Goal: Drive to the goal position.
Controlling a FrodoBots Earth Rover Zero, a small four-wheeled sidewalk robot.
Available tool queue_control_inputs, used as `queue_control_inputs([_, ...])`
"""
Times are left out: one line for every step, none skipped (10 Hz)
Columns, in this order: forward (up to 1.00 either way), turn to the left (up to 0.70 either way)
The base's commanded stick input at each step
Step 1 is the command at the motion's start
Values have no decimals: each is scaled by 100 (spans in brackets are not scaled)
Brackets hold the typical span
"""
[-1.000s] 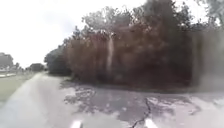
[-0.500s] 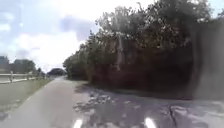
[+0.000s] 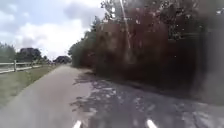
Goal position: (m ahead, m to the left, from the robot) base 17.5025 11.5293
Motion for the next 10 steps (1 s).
queue_control_inputs([53,0])
queue_control_inputs([54,0])
queue_control_inputs([58,0])
queue_control_inputs([63,0])
queue_control_inputs([67,0])
queue_control_inputs([68,8])
queue_control_inputs([68,34])
queue_control_inputs([68,34])
queue_control_inputs([68,34])
queue_control_inputs([68,34])
